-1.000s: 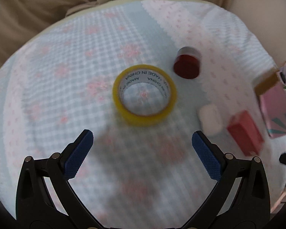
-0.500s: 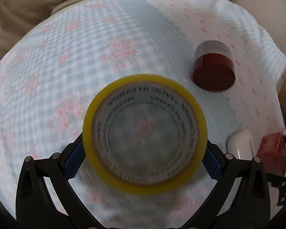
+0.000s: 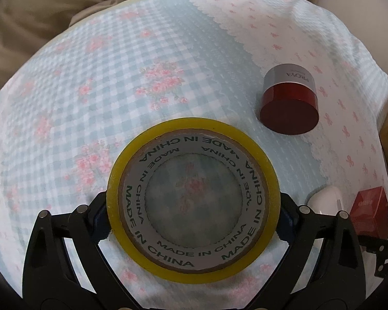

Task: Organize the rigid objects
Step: 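Carry the tape roll and red box into the cardboard box and open both tools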

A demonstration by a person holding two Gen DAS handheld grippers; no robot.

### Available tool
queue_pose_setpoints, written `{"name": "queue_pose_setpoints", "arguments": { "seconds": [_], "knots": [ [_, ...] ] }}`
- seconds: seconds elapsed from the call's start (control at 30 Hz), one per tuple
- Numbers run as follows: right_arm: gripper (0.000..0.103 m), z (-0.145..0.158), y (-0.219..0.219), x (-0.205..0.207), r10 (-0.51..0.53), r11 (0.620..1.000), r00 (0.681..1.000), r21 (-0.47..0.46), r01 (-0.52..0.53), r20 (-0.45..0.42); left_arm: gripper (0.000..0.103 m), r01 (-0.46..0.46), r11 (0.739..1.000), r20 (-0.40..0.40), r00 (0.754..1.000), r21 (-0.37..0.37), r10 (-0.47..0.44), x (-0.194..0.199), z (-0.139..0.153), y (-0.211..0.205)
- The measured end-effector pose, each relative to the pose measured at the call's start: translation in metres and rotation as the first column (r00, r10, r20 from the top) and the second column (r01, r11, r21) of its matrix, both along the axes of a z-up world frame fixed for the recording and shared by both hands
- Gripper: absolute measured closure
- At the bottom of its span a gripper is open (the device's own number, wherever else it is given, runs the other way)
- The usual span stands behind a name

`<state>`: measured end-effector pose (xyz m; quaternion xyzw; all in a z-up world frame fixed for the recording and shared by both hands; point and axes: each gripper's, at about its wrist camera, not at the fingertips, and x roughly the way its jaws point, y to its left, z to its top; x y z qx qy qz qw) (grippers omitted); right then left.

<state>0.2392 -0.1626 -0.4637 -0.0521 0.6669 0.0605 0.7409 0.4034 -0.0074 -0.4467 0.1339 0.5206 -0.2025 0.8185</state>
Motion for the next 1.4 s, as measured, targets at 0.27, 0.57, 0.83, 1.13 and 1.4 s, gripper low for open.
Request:
{"name": "queue_pose_setpoints", "arguments": {
  "seconds": [0.27, 0.57, 0.83, 1.13, 1.4],
  "knots": [
    [0.064, 0.008, -0.014, 0.003, -0.056, 0.998, 0.998, 0.030, 0.056, 0.008, 0.006, -0.022, 1.000, 0.018, 1.000, 0.003, 0.022, -0.018, 0.024, 0.011],
    [0.064, 0.063, -0.019, -0.013, -0.144, 0.987, 0.988, 0.083, 0.139, 0.058, 0.006, -0.089, 0.996, 0.024, 0.996, -0.030, 0.089, -0.064, 0.095, 0.040],
    [0.064, 0.163, -0.024, -0.060, -0.290, 0.941, 0.953, 0.208, 0.267, 0.091, 0.006, -0.069, 0.997, 0.062, 0.995, -0.042, 0.072, -0.127, 0.195, 0.054],
    [0.064, 0.249, -0.038, -0.114, -0.391, 0.905, 0.910, 0.237, 0.353, 0.140, 0.006, -0.036, 0.992, 0.050, 0.998, -0.124, 0.042, -0.190, 0.268, 0.023],
    [0.064, 0.279, -0.107, -0.152, -0.516, 0.838, 0.841, 0.294, 0.459, 0.160, 0.006, -0.002, 0.986, 0.051, 0.999, -0.167, 0.011, -0.235, 0.292, -0.047]
  ]
}}
